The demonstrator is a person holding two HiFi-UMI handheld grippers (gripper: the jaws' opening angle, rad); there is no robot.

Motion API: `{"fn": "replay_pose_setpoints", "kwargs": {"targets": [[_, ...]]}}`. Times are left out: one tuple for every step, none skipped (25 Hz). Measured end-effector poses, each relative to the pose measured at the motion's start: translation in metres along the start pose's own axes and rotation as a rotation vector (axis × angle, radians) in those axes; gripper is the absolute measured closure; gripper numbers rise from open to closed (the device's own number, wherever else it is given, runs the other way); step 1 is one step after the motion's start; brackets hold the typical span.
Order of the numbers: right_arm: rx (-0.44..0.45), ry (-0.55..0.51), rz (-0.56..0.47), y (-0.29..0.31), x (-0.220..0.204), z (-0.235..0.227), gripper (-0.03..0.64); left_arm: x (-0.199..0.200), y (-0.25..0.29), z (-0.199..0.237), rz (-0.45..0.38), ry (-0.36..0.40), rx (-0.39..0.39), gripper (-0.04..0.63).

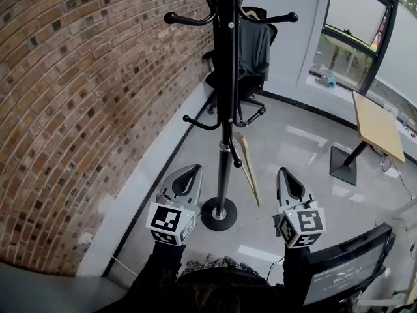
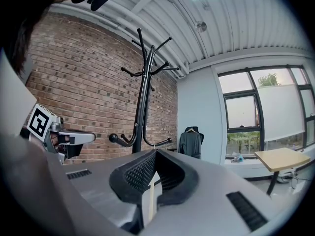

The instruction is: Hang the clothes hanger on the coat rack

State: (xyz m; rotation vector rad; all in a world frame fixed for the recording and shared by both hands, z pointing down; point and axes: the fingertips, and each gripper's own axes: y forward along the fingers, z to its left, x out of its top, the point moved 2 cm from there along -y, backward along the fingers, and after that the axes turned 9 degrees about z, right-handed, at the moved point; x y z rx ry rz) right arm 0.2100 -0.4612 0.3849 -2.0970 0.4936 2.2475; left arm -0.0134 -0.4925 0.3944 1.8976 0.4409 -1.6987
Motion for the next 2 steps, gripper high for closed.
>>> {"fn": "replay_pose_setpoints", "kwargs": {"targets": [[-0.001, -0.001, -0.001, -0.0008, 0.0007, -0.0013, 0.607, 0.0005, 0.0000, -0.0007, -0.001, 0.000, 0.001, 0.589], [-0.002, -0.002, -0.003, -0.0017, 0.0015, -0.0026, 0.607, 0.0009, -0.0001, -0.0014, -0.001, -0.001, 0.003, 0.589]]}}
